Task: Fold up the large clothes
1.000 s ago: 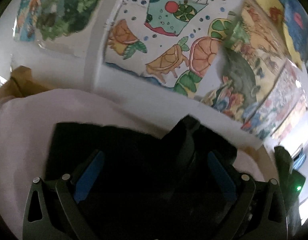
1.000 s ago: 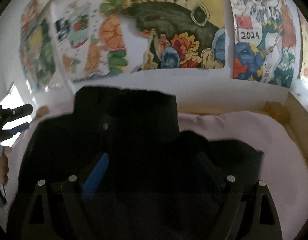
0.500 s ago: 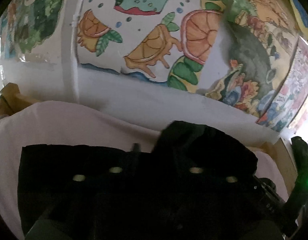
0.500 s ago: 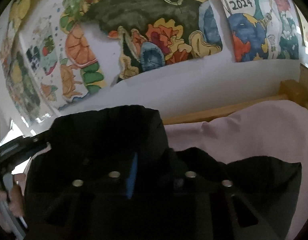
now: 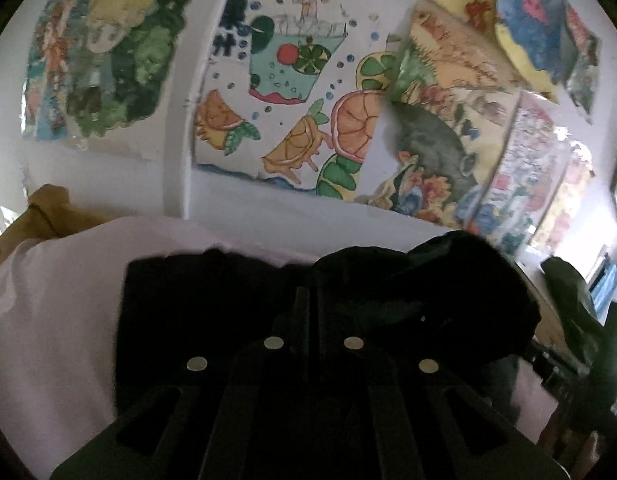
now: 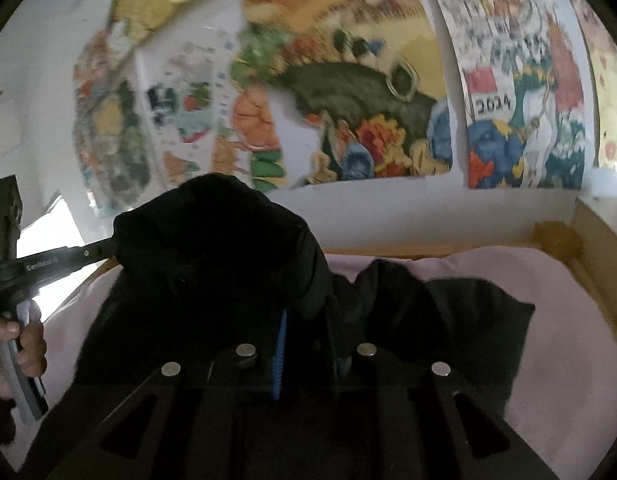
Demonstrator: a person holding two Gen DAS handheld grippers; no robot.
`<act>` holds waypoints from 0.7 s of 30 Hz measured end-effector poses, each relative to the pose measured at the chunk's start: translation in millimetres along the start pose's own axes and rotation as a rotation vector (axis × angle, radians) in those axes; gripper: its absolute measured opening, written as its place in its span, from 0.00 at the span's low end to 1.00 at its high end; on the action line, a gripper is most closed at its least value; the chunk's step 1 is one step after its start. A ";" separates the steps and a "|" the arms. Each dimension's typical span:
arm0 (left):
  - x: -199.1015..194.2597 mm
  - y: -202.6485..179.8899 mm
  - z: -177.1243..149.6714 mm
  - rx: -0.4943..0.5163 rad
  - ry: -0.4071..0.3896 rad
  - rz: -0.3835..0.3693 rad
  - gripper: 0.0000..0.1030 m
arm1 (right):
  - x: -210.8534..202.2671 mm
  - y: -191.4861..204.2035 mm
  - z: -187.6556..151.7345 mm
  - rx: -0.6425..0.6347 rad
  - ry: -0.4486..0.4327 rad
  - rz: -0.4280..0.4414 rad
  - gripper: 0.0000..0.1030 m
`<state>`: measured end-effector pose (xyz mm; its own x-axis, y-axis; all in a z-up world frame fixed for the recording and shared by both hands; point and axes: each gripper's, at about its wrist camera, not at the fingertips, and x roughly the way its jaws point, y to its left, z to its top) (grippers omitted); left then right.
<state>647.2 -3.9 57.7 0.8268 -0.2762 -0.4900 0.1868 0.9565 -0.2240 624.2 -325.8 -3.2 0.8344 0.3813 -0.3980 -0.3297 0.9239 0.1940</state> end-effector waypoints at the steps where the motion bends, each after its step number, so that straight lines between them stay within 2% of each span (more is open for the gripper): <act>1: -8.9 2.7 -7.3 0.002 0.000 -0.004 0.00 | -8.2 5.2 -4.2 -0.021 -0.002 0.000 0.15; 5: -34.9 10.3 -41.0 0.018 0.028 -0.003 0.00 | -36.1 29.4 -30.6 -0.124 0.029 0.000 0.14; 8: -42.0 14.1 -61.2 0.039 0.044 -0.004 0.00 | -37.4 37.6 -51.2 -0.176 0.070 -0.020 0.13; 15: -3.0 25.2 -82.1 -0.008 0.107 0.012 0.00 | 2.1 29.1 -79.9 -0.190 0.145 -0.093 0.12; 19: 18.8 35.9 -92.9 -0.016 0.142 0.043 0.00 | 21.7 10.6 -100.7 -0.155 0.190 -0.101 0.11; 21: 21.8 45.6 -96.8 -0.043 0.140 0.026 0.00 | 21.9 4.7 -102.9 -0.126 0.188 -0.094 0.11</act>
<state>622.4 24.6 -44.7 0.7484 -0.2649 -0.6080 0.1414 0.9594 -0.2439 595.4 -309.9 -103.2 0.7710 0.2812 -0.5713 -0.3168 0.9477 0.0389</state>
